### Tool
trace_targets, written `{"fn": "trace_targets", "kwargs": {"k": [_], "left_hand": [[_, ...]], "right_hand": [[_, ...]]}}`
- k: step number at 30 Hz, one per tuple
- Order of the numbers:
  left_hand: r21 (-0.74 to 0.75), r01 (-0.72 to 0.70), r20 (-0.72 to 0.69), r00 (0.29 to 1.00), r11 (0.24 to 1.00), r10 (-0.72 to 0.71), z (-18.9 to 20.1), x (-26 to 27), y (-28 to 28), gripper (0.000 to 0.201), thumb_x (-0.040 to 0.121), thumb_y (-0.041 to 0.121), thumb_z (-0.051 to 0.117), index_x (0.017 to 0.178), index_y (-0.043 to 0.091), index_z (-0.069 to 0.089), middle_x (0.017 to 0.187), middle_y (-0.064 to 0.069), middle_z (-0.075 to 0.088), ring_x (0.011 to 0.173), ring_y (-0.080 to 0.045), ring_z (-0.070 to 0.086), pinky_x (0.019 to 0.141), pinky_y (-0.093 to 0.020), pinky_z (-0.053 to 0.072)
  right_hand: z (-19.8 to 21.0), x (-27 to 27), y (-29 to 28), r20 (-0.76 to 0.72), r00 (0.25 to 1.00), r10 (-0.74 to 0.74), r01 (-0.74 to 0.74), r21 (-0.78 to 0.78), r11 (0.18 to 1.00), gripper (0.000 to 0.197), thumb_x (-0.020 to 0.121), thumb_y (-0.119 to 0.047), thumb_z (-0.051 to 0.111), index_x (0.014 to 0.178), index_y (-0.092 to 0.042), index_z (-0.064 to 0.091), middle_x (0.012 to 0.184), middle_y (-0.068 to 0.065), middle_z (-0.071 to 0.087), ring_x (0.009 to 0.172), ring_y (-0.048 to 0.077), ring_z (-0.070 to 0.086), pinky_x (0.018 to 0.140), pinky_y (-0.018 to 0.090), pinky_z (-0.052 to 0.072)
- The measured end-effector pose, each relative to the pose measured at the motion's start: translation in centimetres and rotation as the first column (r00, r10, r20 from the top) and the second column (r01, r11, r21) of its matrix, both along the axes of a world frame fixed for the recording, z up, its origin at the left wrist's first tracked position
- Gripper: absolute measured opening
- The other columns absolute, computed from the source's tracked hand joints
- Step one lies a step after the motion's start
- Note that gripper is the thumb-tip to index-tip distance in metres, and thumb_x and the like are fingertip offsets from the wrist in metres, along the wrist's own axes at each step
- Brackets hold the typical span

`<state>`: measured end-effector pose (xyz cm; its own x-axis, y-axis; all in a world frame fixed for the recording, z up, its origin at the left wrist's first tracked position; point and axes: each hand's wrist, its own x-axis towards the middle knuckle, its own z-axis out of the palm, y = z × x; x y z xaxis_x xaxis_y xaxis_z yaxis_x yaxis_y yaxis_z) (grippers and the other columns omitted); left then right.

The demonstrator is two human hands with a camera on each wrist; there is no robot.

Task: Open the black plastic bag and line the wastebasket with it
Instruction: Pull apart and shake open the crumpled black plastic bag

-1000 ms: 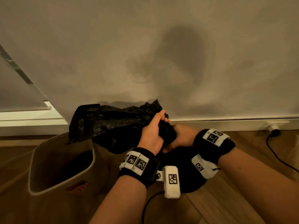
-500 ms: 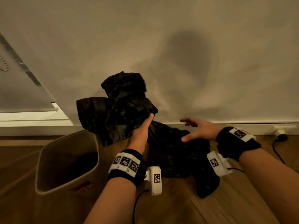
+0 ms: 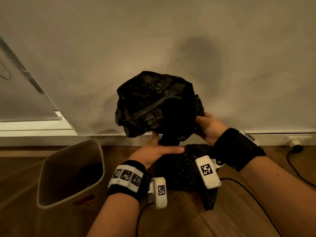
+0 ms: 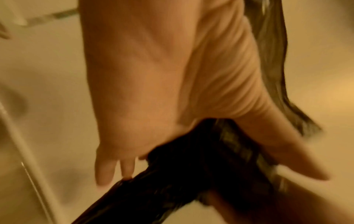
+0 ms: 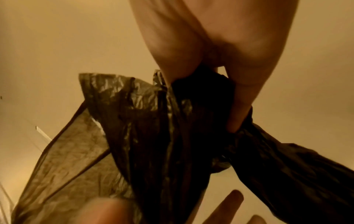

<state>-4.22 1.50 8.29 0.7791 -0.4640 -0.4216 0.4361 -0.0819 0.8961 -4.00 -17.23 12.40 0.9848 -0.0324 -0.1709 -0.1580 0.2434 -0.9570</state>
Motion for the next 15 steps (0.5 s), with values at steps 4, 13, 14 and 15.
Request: {"fn": "trace_targets", "kwargs": {"k": [4,13,14,15], "left_hand": [[-0.421,-0.116,-0.090,0.992,0.900,0.086,3.1,-0.7,0.8,0.065,0.072,0.055,0.073,0.125,0.022,0.055,0.121,-0.003,0.066,0.116,-0.027,0.060,0.093,-0.045,0.049],[-0.514,-0.576,-0.416,0.815,0.635,0.403,2.8,-0.4,-0.8,0.032,0.100,0.032,0.047,0.100,0.010,0.070,0.093,-0.015,0.076,0.079,-0.031,0.072,0.068,-0.044,0.059],[-0.517,-0.607,-0.446,0.793,0.603,0.416,2.3,-0.3,-0.3,0.034,0.102,0.029,0.042,0.095,0.009,0.069,0.101,-0.016,0.074,0.079,-0.032,0.072,0.064,-0.042,0.060],[-0.522,-0.629,-0.461,0.776,0.575,0.431,1.6,-0.1,0.2,0.036,0.103,0.026,0.037,0.095,0.009,0.068,0.111,-0.015,0.069,0.082,-0.032,0.069,0.065,-0.042,0.060]], "right_hand": [[-1.0,0.3,0.3,0.064,0.997,-0.041,0.049,-0.130,0.990,0.020,0.080,-0.003,0.071,0.095,-0.014,0.072,0.100,0.007,0.075,0.091,0.018,0.071,0.082,0.032,0.055],[-1.2,-0.1,1.8,-0.194,0.979,0.068,0.016,0.402,0.916,0.019,0.093,-0.019,0.055,0.096,-0.008,0.071,0.087,0.010,0.076,0.074,0.021,0.074,0.060,0.029,0.059],[-1.1,0.1,1.0,-0.253,0.966,0.051,0.070,0.444,0.893,0.023,0.093,-0.027,0.056,0.098,-0.010,0.070,0.088,0.010,0.076,0.073,0.021,0.074,0.059,0.030,0.060],[-1.3,0.1,0.3,-0.300,0.953,0.041,0.108,0.462,0.880,0.028,0.092,-0.034,0.057,0.099,-0.010,0.071,0.090,0.010,0.076,0.075,0.022,0.074,0.061,0.032,0.060]]}}
